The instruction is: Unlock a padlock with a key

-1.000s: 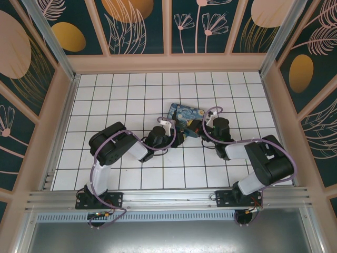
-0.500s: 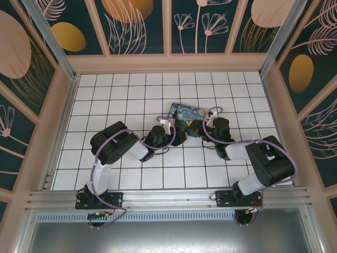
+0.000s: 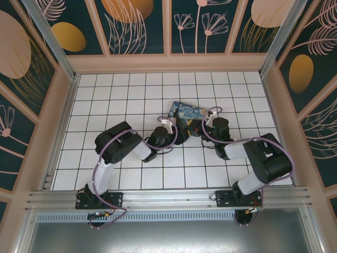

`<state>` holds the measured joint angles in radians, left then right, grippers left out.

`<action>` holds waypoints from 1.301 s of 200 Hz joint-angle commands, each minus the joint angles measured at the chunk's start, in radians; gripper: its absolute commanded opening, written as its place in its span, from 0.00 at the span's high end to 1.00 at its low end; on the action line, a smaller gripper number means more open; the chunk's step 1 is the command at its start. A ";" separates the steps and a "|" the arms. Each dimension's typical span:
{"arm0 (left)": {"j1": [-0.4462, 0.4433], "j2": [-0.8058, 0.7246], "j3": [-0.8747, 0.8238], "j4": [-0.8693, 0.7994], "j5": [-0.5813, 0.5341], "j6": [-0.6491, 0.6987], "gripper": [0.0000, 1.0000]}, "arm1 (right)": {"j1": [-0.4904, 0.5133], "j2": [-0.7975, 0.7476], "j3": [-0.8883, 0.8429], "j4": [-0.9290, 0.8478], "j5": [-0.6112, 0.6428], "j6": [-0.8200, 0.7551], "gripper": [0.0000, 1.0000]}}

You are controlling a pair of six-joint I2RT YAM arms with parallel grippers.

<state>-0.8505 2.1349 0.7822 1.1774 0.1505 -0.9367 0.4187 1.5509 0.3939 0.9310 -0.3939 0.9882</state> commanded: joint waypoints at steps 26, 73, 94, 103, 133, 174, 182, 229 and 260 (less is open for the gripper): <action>-0.011 0.041 -0.022 0.128 -0.030 -0.025 0.53 | 0.017 0.027 0.011 -0.015 -0.002 0.011 1.00; -0.012 0.047 -0.031 0.167 -0.050 -0.052 0.67 | 0.019 0.025 0.010 -0.015 0.001 0.012 1.00; -0.011 0.048 -0.027 0.168 -0.055 -0.055 0.71 | 0.020 0.023 0.008 -0.017 0.001 0.012 1.00; -0.012 0.049 -0.026 0.166 -0.054 -0.053 0.71 | 0.021 0.023 0.008 -0.017 0.001 0.013 1.00; -0.012 0.053 -0.024 0.157 -0.062 -0.058 0.75 | 0.020 0.021 0.008 -0.017 0.001 0.012 1.00; -0.012 0.053 -0.026 0.154 -0.073 -0.076 0.93 | 0.019 -0.018 0.025 -0.044 -0.007 0.007 1.00; -0.011 0.047 -0.031 0.158 -0.075 -0.080 0.96 | 0.019 -0.042 0.026 -0.058 -0.007 0.004 1.00; -0.009 -0.063 -0.098 0.101 -0.110 -0.068 1.00 | 0.068 -0.252 -0.006 -0.193 0.026 -0.045 1.00; 0.000 -0.142 -0.154 0.059 -0.131 -0.076 1.00 | 0.123 -0.347 -0.082 -0.218 0.057 -0.040 1.00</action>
<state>-0.8566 2.0716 0.6628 1.2484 0.0505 -1.0153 0.5095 1.2602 0.3763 0.7708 -0.3679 0.9699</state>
